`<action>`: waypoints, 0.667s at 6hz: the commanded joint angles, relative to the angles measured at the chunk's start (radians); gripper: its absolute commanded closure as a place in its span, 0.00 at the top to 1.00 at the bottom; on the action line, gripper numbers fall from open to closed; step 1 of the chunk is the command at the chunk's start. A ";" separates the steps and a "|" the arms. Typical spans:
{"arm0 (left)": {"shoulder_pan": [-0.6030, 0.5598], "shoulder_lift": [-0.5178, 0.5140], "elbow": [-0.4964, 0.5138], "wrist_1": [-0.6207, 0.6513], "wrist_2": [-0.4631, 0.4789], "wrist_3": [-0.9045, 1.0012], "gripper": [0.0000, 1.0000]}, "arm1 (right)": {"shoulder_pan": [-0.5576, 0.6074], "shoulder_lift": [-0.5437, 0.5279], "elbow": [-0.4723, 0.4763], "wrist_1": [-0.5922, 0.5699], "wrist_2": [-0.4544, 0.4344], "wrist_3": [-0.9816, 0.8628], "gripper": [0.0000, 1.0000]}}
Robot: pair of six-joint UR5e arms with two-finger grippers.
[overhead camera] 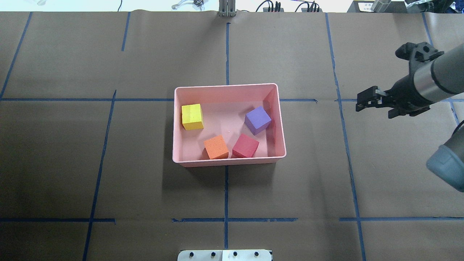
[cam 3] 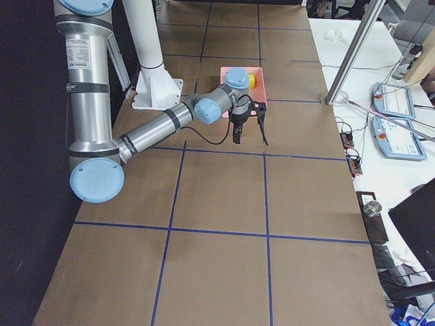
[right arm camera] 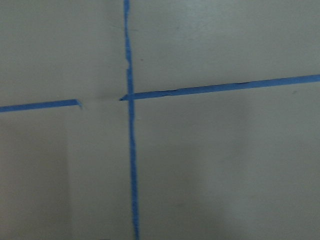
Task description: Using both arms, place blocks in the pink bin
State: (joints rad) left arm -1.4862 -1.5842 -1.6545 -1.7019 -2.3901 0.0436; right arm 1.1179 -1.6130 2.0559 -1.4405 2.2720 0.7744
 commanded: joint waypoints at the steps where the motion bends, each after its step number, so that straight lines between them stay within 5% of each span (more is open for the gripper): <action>1: -0.013 -0.029 0.010 0.011 0.032 0.031 1.00 | 0.190 -0.161 -0.032 -0.005 0.049 -0.334 1.00; 4: -0.074 -0.028 0.007 0.127 0.023 0.169 1.00 | 0.370 -0.188 -0.259 -0.005 0.076 -0.703 1.00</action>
State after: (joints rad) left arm -1.5321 -1.6129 -1.6398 -1.6360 -2.3653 0.1887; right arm 1.4381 -1.7964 1.8616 -1.4460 2.3399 0.1723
